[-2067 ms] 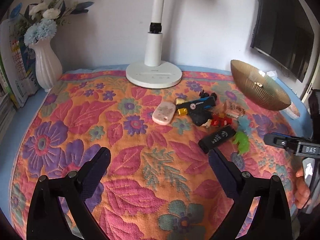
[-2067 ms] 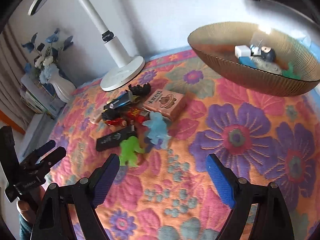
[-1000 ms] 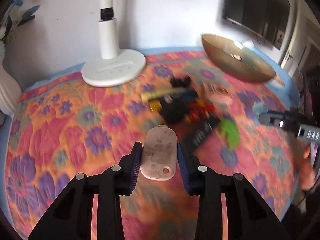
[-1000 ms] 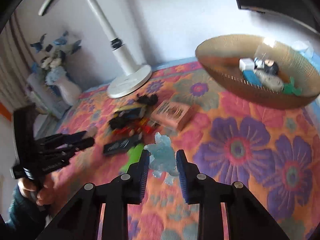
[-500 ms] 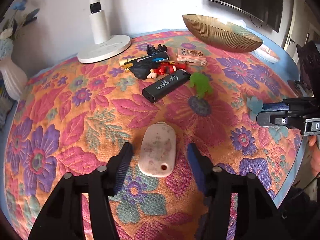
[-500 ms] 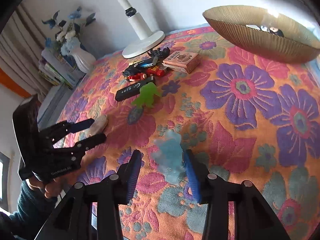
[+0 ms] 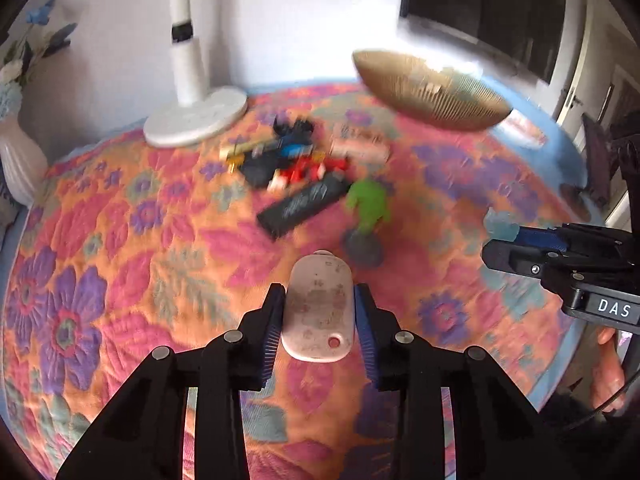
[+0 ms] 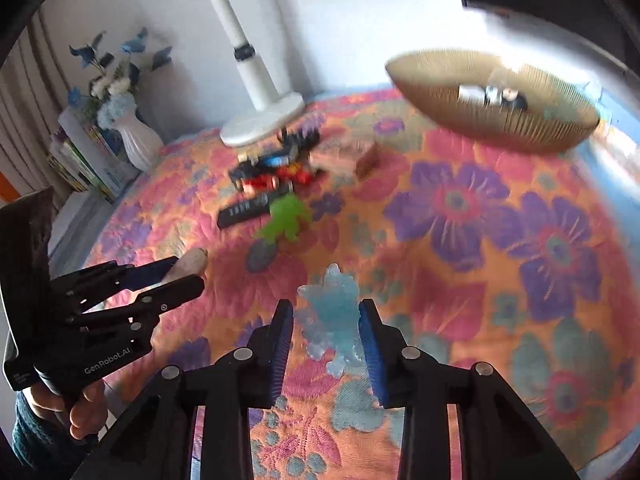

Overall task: Organize rigid objects
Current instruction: 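Drop the pink case in the bowl with left tool while right tool drops blue figure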

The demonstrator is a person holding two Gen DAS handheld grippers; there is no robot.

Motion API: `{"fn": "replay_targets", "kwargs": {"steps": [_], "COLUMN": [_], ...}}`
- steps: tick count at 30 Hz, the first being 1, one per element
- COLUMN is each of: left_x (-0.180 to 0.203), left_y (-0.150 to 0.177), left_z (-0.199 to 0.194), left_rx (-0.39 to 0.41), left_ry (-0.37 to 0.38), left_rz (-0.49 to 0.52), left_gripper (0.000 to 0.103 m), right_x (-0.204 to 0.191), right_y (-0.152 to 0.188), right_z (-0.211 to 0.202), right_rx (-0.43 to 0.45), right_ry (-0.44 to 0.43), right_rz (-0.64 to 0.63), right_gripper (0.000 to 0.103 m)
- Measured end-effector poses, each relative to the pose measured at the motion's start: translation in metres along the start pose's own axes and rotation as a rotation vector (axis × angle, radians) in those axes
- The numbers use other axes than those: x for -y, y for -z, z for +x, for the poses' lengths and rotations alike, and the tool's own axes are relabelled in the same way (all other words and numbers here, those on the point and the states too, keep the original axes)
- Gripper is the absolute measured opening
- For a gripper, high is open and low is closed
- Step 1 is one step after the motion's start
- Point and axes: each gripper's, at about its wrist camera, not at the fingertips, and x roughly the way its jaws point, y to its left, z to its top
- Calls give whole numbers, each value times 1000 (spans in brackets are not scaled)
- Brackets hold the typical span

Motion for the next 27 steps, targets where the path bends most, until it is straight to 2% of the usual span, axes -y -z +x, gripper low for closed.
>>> {"fn": "replay_targets", "kwargs": {"steps": [5, 8, 11, 13, 15, 17, 21, 27], "left_x": [26, 42, 62, 76, 89, 99, 112, 117], "left_y": [-71, -123, -169, -190, -201, -202, -196, -198], "left_z": [-38, -51, -45, -28, 2, 35, 87, 105], "left_rx": [199, 303, 335, 312, 237, 158, 37, 17], "left_ry": [2, 44, 81, 98, 138, 171, 186, 176], "left_rz": [22, 10, 21, 36, 36, 37, 39, 42], "left_gripper": [32, 32, 32, 32, 32, 32, 32, 32], "right_x": [32, 61, 89, 102, 118, 132, 150, 161], "right_y": [-59, -101, -135, -148, -159, -163, -155, -151], "right_z": [-58, -85, -100, -100, -86, -63, -25, -9], "right_rx": [148, 211, 227, 207, 151, 74, -32, -76], "right_ry": [69, 118, 133, 91, 48, 79, 102, 111], "right_rz": [12, 49, 101, 118, 145, 153, 175, 193], "right_gripper": [33, 33, 33, 33, 33, 33, 33, 33]}}
